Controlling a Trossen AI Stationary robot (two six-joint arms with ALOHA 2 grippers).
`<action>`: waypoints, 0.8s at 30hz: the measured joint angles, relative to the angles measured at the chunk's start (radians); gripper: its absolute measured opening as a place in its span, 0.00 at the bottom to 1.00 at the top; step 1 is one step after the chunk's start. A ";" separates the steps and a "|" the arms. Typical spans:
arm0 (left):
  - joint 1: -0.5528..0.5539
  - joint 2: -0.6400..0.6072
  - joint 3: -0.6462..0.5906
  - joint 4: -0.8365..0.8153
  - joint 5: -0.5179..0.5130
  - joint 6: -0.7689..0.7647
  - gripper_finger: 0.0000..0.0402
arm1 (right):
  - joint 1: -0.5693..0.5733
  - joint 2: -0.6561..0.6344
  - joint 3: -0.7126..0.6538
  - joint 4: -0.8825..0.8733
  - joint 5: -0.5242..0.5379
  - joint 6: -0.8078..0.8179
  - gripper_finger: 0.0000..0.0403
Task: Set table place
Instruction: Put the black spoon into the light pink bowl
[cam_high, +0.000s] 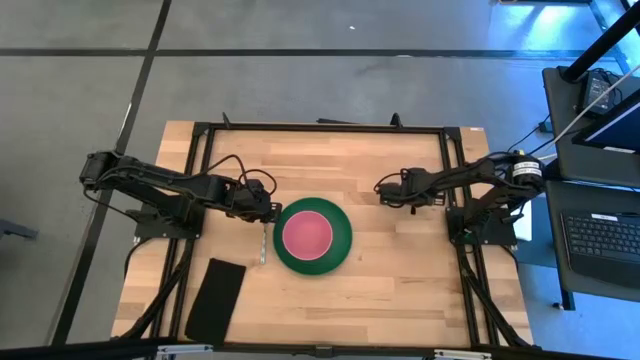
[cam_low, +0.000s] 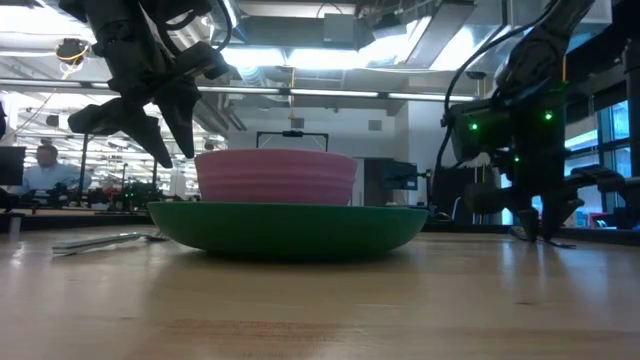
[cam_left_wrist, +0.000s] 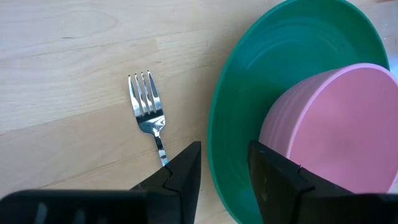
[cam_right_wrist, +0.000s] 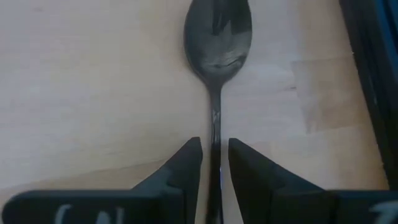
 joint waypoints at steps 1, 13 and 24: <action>0.000 0.000 0.000 0.000 0.000 0.000 0.31 | 0.000 0.006 0.000 0.001 0.008 0.018 0.22; 0.000 0.000 0.000 0.000 0.000 0.000 0.31 | -0.002 0.048 -0.004 0.040 0.052 0.083 0.16; 0.000 0.000 0.000 0.000 0.000 0.000 0.31 | 0.000 0.034 -0.004 0.042 0.040 0.077 0.03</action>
